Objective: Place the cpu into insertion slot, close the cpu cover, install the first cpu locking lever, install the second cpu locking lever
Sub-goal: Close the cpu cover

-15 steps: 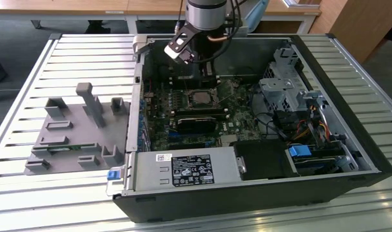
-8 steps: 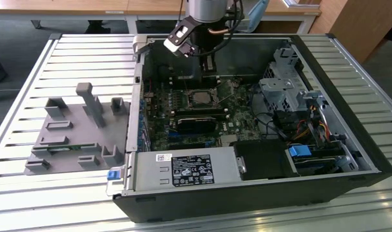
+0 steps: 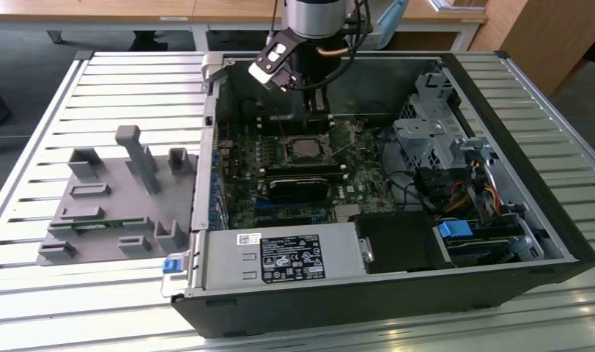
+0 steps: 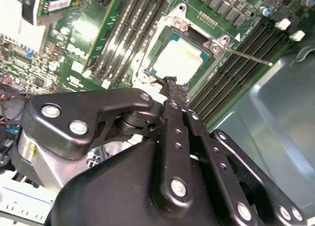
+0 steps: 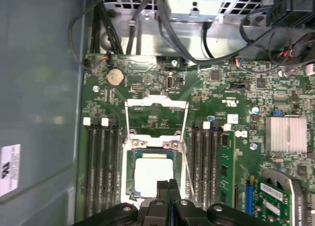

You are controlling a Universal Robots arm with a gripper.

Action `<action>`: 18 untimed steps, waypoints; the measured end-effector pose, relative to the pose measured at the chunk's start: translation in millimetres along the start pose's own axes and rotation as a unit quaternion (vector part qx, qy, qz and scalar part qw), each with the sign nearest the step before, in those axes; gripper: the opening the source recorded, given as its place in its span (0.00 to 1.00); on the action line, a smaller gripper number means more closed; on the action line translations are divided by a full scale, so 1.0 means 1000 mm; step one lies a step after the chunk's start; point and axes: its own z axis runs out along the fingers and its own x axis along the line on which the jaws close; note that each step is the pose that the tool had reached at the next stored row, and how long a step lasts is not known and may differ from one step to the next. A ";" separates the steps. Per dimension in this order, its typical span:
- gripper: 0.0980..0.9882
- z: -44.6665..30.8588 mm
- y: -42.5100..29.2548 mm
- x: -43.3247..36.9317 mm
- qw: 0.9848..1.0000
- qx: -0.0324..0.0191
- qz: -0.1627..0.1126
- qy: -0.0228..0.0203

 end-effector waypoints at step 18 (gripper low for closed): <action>0.01 0.0036 0.0342 -0.0029 1.000 0.006 0.002 0.021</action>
